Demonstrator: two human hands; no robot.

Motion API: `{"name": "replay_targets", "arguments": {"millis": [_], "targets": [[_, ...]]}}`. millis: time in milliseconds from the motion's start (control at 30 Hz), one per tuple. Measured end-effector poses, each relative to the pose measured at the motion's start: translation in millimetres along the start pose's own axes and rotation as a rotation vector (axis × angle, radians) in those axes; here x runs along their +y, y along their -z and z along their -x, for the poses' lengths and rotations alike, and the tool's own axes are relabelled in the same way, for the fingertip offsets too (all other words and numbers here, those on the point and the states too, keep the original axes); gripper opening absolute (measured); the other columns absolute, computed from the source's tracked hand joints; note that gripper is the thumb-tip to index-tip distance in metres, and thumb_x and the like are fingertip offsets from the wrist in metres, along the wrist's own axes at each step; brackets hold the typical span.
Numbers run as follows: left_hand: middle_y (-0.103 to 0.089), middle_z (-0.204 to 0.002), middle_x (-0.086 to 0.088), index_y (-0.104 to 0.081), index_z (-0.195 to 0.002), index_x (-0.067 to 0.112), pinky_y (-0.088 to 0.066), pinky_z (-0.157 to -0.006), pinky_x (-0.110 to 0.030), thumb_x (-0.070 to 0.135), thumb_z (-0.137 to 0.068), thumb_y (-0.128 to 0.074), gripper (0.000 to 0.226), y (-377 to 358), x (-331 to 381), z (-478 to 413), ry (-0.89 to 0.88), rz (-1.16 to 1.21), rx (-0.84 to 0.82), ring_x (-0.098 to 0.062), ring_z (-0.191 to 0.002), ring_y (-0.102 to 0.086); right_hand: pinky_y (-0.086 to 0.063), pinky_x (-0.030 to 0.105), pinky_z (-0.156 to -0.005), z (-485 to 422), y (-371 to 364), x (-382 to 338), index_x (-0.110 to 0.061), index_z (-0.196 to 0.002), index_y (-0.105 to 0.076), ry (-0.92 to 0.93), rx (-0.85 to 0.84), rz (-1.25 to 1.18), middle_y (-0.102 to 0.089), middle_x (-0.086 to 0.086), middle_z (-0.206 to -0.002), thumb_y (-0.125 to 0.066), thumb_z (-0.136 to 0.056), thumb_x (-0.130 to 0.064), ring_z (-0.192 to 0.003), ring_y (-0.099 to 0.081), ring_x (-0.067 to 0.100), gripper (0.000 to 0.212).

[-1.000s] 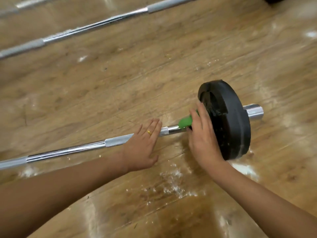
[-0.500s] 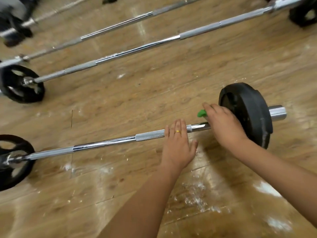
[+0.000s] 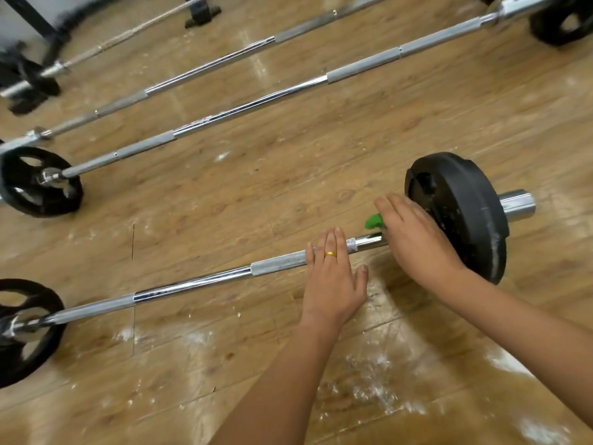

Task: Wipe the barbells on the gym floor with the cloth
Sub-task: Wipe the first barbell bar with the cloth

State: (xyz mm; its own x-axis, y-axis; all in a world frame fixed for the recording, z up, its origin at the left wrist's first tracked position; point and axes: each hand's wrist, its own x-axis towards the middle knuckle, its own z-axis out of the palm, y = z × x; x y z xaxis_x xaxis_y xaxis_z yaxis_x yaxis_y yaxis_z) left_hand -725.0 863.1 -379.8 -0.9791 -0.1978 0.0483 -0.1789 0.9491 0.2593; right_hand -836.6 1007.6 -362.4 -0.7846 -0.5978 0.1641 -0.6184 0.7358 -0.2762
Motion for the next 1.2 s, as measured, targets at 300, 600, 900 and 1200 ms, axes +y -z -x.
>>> {"name": "replay_targets", "arguments": {"millis": [300, 600, 900, 1200], "targets": [[-0.024, -0.164, -0.015, -0.017, -0.158, 0.001, 0.003, -0.123, -0.045, 0.046, -0.099, -0.025, 0.075, -0.9, 0.3, -0.8, -0.001, -0.033, -0.023, -0.029, -0.153, -0.016, -0.030, 0.047, -0.120, 9.5, -7.3, 2.5, 0.001, -0.145, -0.039, -0.040, 0.000, -0.005, -0.039, 0.022, -0.152, -0.059, -0.096, -0.006, -0.148, -0.027, 0.034, 0.054], [-0.021, -0.165, -0.015, -0.016, -0.158, 0.002, 0.010, -0.122, -0.041, 0.046, -0.098, -0.027, 0.076, -8.1, -5.7, -17.9, 0.013, -0.036, 0.011, -0.027, -0.155, -0.012, -0.020, 0.046, -0.124, 10.7, -0.7, -0.5, -0.002, -0.148, -0.035, -0.045, 0.014, 0.067, -0.033, 0.021, -0.156, -0.056, -0.099, -0.012, -0.150, -0.022, 0.036, 0.054], [-0.017, -0.167, -0.014, -0.018, -0.158, 0.001, -0.006, -0.124, -0.049, 0.039, -0.098, -0.034, 0.073, -9.1, -17.5, -32.2, -0.022, -0.100, 0.028, -0.027, -0.155, -0.010, -0.020, 0.044, -0.124, 0.6, -5.0, -0.5, -0.002, -0.150, -0.033, -0.030, 0.023, 0.085, -0.031, 0.020, -0.158, -0.058, -0.095, -0.001, -0.151, -0.020, 0.034, 0.060], [-0.018, -0.167, -0.013, -0.015, -0.159, 0.003, 0.004, -0.124, -0.044, 0.042, -0.098, -0.028, 0.074, -2.9, -20.9, -55.0, 0.007, -0.080, 0.012, -0.025, -0.156, -0.008, -0.019, 0.039, -0.125, -33.2, -6.8, 3.5, -0.001, -0.149, -0.036, -0.045, 0.048, 0.044, -0.037, 0.019, -0.156, -0.056, -0.097, 0.000, -0.150, -0.025, 0.033, 0.056]]}}
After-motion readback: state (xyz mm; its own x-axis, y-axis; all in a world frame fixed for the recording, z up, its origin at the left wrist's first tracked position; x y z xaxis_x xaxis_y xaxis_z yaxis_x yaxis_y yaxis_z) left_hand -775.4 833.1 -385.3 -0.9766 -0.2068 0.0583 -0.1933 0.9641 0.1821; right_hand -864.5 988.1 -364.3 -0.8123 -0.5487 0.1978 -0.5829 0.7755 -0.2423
